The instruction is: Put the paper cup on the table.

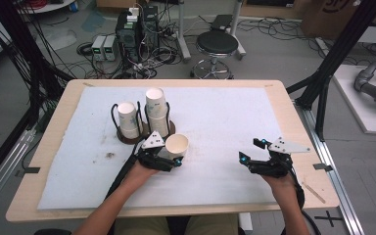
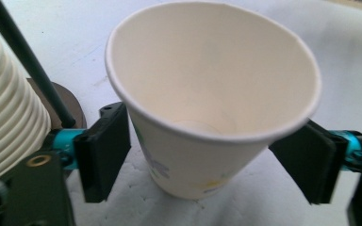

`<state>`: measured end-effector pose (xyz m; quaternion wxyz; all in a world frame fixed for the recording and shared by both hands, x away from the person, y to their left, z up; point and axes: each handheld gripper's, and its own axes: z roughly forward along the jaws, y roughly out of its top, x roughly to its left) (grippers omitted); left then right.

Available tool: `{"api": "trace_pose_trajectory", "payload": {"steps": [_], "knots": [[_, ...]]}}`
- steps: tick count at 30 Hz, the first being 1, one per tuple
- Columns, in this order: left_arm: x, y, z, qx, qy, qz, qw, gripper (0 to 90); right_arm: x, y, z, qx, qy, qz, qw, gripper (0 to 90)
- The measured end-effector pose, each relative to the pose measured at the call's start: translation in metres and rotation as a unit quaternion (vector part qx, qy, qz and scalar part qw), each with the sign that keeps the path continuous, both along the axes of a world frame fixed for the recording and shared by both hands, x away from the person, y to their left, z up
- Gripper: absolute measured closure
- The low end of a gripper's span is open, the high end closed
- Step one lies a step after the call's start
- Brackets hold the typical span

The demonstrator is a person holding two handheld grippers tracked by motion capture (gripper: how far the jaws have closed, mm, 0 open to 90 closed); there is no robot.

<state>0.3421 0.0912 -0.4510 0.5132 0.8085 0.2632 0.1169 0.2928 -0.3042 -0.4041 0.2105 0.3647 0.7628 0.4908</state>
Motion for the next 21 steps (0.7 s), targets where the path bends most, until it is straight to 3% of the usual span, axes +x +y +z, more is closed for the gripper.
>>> {"api": "trace_pose_trajectory", "payload": {"steps": [8,14,18,21], "knots": [[-0.012,0.020,0.007,-0.007,-0.013,-0.008,0.9999,19.5,0.000,0.000,0.000,-0.001,0.001,0.001,1.0000,22.1],[-0.025,0.049,0.016,-0.038,-0.029,0.003,0.9989,19.4,0.000,-0.001,0.000,0.001,0.001,-0.001,1.0000,22.1],[-0.033,0.076,0.021,-0.065,-0.042,0.029,0.9966,19.3,0.000,-0.003,-0.001,0.002,0.001,-0.003,1.0000,22.1],[-0.035,0.097,0.027,-0.092,-0.052,0.055,0.9928,18.5,0.000,-0.004,-0.001,-0.003,-0.001,-0.006,1.0000,22.1]]}}
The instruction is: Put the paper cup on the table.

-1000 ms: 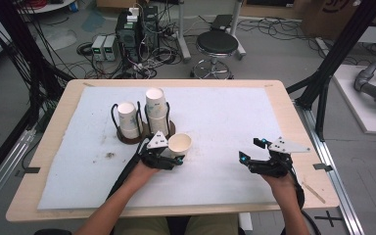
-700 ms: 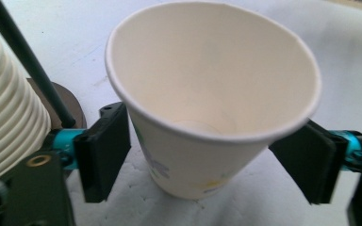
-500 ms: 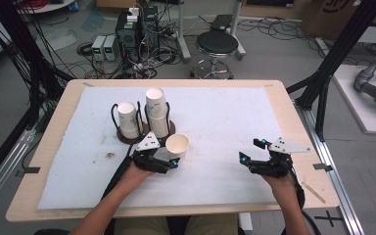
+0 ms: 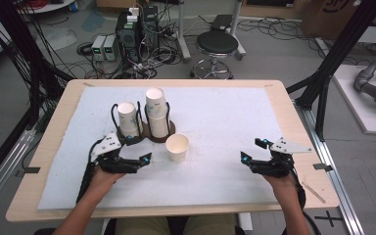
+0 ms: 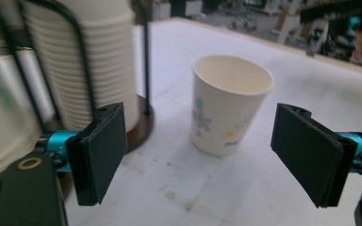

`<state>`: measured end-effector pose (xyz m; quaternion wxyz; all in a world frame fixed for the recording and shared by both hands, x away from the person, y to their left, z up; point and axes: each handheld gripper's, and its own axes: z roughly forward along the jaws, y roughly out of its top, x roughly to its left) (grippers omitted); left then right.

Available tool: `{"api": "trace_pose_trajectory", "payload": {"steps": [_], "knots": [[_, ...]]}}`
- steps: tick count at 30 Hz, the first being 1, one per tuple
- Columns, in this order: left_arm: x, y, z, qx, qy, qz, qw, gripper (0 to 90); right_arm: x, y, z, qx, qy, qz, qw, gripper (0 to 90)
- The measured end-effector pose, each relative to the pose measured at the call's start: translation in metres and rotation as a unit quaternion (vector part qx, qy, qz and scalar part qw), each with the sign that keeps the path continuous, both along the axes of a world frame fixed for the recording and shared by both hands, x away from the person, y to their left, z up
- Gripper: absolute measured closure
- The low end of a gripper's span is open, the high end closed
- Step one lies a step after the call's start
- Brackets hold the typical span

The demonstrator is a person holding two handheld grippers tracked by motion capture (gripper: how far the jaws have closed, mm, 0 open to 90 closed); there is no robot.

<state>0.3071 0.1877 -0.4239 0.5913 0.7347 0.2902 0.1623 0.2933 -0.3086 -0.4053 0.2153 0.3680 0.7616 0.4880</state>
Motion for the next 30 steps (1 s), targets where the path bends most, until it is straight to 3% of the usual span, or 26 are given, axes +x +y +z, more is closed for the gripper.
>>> {"api": "trace_pose_trajectory", "payload": {"steps": [2,3,8,12,30], "knots": [[-0.002,0.020,0.006,-0.027,-0.012,0.028,0.9992,18.4,0.000,0.000,0.000,-0.001,-0.004,-0.002,1.0000,22.1],[-0.002,0.020,0.006,-0.027,-0.012,0.028,0.9992,18.3,0.000,0.000,0.000,-0.001,-0.004,-0.002,1.0000,22.1],[-0.006,0.055,0.010,-0.054,-0.034,0.078,0.9949,18.0,0.002,-0.001,-0.002,-0.002,-0.003,-0.003,1.0000,22.1],[-0.008,0.063,0.008,-0.069,-0.038,0.091,0.9927,18.0,0.003,-0.001,-0.002,-0.004,-0.004,-0.002,1.0000,22.0],[-0.022,0.067,0.006,-0.069,-0.045,0.085,0.9929,18.0,-0.009,-0.004,0.001,-0.002,-0.010,-0.022,0.9997,21.6]]}}
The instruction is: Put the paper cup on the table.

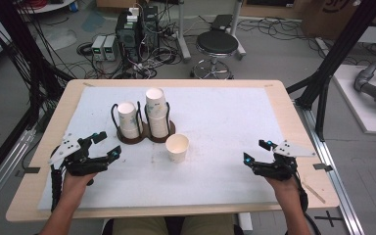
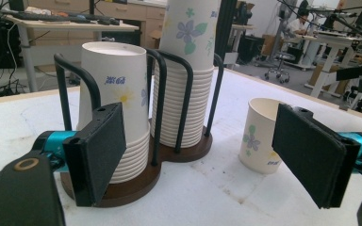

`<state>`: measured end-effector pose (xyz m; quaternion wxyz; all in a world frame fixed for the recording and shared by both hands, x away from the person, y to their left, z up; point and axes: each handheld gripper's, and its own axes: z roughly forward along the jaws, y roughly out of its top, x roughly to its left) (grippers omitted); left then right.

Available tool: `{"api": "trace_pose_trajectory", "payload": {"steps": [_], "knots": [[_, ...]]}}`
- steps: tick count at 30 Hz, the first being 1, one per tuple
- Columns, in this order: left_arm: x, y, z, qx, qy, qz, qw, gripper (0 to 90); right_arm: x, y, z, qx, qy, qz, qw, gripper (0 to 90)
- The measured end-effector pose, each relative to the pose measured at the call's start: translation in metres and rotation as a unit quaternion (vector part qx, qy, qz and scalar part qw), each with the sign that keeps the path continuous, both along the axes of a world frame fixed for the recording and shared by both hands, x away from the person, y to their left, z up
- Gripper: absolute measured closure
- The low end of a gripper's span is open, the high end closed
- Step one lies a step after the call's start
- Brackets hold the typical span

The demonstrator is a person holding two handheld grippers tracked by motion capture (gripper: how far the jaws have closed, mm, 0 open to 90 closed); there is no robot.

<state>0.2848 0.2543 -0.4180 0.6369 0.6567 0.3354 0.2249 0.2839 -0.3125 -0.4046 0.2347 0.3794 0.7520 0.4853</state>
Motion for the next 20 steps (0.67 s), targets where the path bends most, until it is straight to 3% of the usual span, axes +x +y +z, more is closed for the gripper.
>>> {"api": "trace_pose_trajectory", "payload": {"steps": [20], "knots": [[0.0020,-0.0011,-0.0021,0.001,0.003,0.009,1.0000,18.3,0.0045,0.0020,-0.0025,-0.004,0.002,0.007,1.0000,21.6]]}}
